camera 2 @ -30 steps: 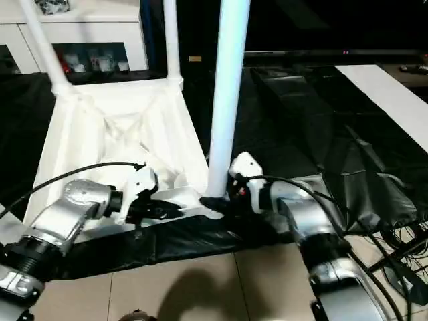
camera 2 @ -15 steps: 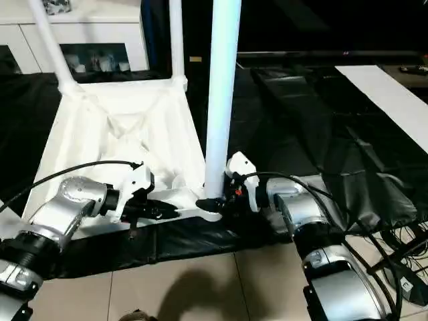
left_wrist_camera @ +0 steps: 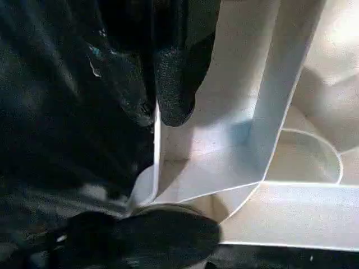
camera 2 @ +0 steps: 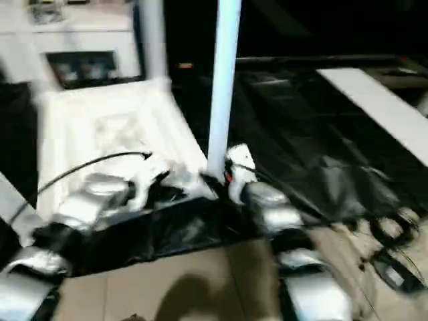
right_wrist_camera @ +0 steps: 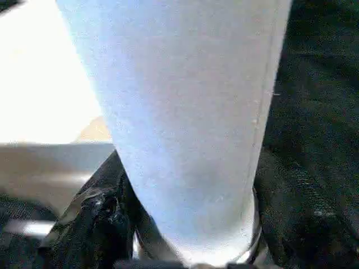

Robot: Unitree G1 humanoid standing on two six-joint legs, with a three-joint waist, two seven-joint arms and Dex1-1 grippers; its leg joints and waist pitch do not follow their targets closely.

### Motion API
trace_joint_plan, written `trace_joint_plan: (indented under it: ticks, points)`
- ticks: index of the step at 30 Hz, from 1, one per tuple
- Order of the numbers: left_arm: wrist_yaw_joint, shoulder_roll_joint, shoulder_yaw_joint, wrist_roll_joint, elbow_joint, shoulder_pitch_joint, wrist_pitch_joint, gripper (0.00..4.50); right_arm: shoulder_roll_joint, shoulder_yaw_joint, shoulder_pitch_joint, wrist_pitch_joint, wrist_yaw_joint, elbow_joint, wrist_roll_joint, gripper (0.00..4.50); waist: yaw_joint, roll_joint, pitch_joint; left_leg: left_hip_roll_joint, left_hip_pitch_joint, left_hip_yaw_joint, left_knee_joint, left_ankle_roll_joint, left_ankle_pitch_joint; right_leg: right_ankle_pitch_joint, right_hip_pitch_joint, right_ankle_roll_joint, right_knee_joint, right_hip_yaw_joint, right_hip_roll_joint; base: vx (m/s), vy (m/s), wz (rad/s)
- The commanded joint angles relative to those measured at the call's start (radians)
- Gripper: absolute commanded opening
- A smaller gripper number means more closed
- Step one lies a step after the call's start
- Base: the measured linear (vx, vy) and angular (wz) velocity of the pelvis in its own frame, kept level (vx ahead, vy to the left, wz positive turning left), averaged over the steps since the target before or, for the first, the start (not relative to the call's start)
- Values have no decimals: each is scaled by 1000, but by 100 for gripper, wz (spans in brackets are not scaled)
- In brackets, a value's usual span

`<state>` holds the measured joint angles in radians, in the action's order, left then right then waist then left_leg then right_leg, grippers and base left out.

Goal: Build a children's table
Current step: Rotate leg to tighten

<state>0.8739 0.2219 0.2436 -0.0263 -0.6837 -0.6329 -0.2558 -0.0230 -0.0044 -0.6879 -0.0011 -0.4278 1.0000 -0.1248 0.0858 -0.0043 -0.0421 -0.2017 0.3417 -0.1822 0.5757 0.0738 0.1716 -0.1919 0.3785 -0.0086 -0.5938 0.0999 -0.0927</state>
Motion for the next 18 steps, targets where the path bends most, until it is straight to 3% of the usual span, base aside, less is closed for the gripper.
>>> trace_joint_plan:
  ticks: [1, 2, 3, 4, 6, 7, 8, 10, 13, 15, 17, 18]
  points:
    - [-18, -80, 49, -1, -10, -23, 16, 0, 131, 66, -22, 6, -6, 46, 11, 256, -10, 13, 42, -31, -11, 40, -88, 48, 520, -569, -18, -90, 111, -36, -73, 0, 0, 0]
    - [-18, -80, 49, -1, -10, -23, 16, 0, 131, 66, -22, 6, -6, 46, 11, 256, -11, 13, 42, -31, -9, 40, -90, 45, 520, -561, -18, -91, 110, -37, -73, 0, 0, 0]
    - [-16, -80, 49, -2, -10, -23, 17, 0, 136, 67, -26, -5, -9, 48, 13, 256, -11, 5, 41, -30, -12, 39, -90, 40, 526, -557, -13, -94, 112, -39, -71, 0, 0, 0]
    - [-1, -71, 47, -3, -4, -17, 22, 0, 132, 70, -26, -34, -23, 41, 24, 256, -8, 7, 40, -30, -16, 38, -89, 35, 526, -551, -10, -101, 112, -41, -73, 0, 0, 0]
    - [9, -65, 46, -3, 1, -12, 25, 0, 128, 71, -25, -54, -34, 36, 32, 312, -9, 7, 40, -31, -14, 37, -91, 33, 521, -537, -11, -108, 111, -44, -73, 0, 0, 0]
    - [36, -50, 45, -3, 7, -3, 45, 0, 111, 64, -22, -90, -53, 36, 47, 326, -5, 1, 43, -31, -12, 35, -90, 26, 502, -519, -11, -115, 107, -47, -74, 0, 0, 0]
    - [52, -37, 45, -2, 10, 3, 56, 0, 90, 63, -19, -113, -76, 39, 51, 326, -3, 1, 44, -31, -13, 33, -90, 23, 493, -508, -9, -119, 108, -50, -75, 0, 0, 0]
    - [81, -16, 44, 3, 17, 12, 64, 0, 55, 71, -12, -137, -145, 38, 48, 342, -1, 0, 45, -33, -3, 29, -91, 9, 440, -436, -16, -143, 98, -54, -74, 0, 0, 0]
    - [176, 32, 48, 21, 48, 33, 93, 0, -17, 110, 13, -148, -327, 11, 48, 377, 3, -1, 49, -35, 2, 21, -88, -15, 384, -342, -22, -177, 88, -58, -72, 0, 0, 0]
    - [226, 51, 47, 36, 66, 42, 100, 0, -43, 120, 19, -150, -391, -1, 47, 377, 5, -5, 50, -37, 2, 17, -85, -29, 349, -310, -22, -197, 82, -60, -71, 27, -16, 2]
    - [290, 82, 46, 53, 90, 49, 106, 0, -79, 125, 26, -160, -518, -33, 28, 377, 16, -5, 54, -37, 3, 11, -78, -44, 301, -263, -25, -215, 74, -61, -70, 58, -37, 7]
    - [312, 93, 51, 53, 94, 51, 118, 0, -87, 123, 26, -154, -546, -38, 23, 377, 22, -8, 57, -39, 2, 5, -72, -58, 257, -200, -20, -235, 65, -64, -66, 65, -43, 7]
